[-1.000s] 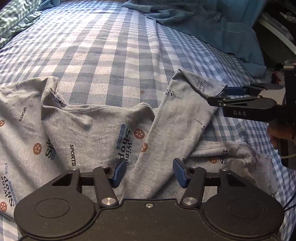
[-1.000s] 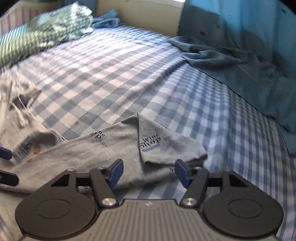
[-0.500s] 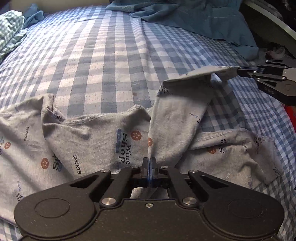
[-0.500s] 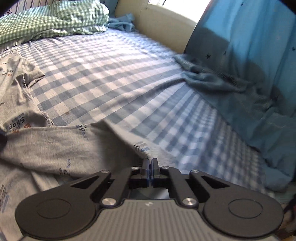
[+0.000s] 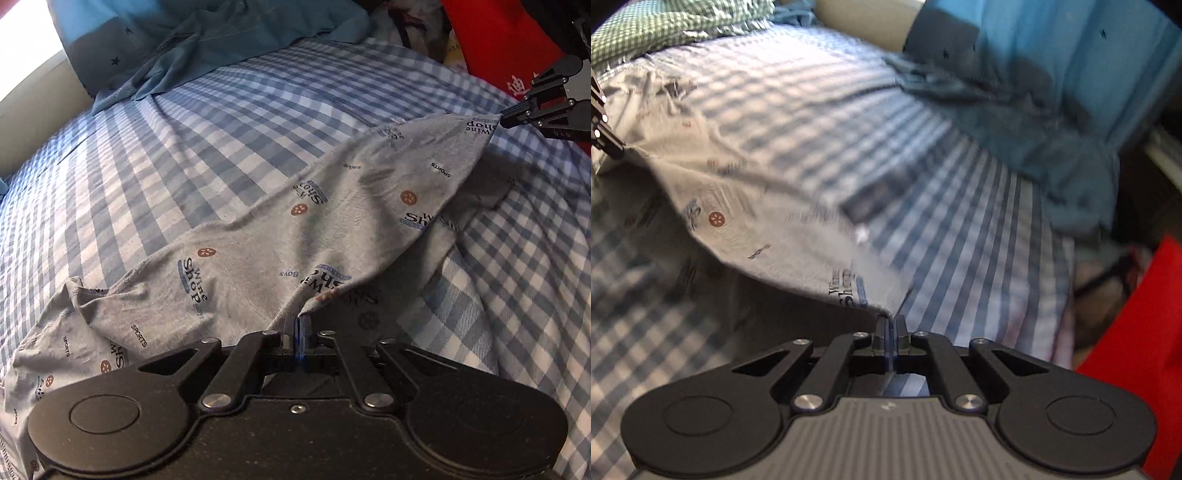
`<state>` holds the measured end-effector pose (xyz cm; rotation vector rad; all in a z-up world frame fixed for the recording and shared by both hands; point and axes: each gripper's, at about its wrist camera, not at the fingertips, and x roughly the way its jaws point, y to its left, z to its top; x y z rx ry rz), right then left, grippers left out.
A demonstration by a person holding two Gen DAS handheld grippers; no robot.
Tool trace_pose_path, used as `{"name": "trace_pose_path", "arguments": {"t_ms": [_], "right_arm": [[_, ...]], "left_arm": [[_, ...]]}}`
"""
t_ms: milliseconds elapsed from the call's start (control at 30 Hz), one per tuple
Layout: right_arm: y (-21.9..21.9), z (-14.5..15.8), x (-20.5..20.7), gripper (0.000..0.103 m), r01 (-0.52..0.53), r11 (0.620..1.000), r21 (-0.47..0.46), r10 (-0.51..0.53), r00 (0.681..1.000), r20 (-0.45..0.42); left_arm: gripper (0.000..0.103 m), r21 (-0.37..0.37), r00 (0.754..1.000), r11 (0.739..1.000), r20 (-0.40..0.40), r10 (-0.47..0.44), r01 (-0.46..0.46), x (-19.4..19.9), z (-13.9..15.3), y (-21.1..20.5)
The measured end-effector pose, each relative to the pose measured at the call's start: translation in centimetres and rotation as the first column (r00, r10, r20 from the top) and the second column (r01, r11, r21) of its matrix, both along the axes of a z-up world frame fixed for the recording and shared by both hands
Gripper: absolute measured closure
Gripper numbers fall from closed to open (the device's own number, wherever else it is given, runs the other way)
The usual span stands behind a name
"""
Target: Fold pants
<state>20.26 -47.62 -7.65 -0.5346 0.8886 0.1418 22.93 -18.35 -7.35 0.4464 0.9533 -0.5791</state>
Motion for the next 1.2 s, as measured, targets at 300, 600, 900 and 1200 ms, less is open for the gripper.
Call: {"name": "trace_pose_path", "arguments": {"t_ms": [300,600,900,1200], "right_arm": [[-1.6,-1.8,-3.5,0.078,0.236,0.951,0.199,-0.224,0.971,-0.082],[-5.0,-2.3,-1.6,0.039,0.5,0.589,0.635,-0.446,0.856,-0.261],[-8.3,-4.7,-0.2,0.04,0.653,0.197,0.731,-0.649,0.646,-0.402],[-8.3,-0.4,2.1,0.1,0.576,0.372,0.728,-0.658,0.717,-0.23]], "left_arm": [[0.103,0.045,0.999,0.998,-0.009,-0.043,0.043,-0.5,-0.1,-0.4],[0.103,0.035,1.0,0.999,-0.028,-0.009,0.01,0.2,0.2,-1.0],[0.103,0.016,0.999,1.0,-0.03,0.025,-0.024,0.1,0.3,-0.8],[0.103,-0.018,0.999,1.0,0.041,0.01,-0.009,-0.3,2.7,-0.9]]}}
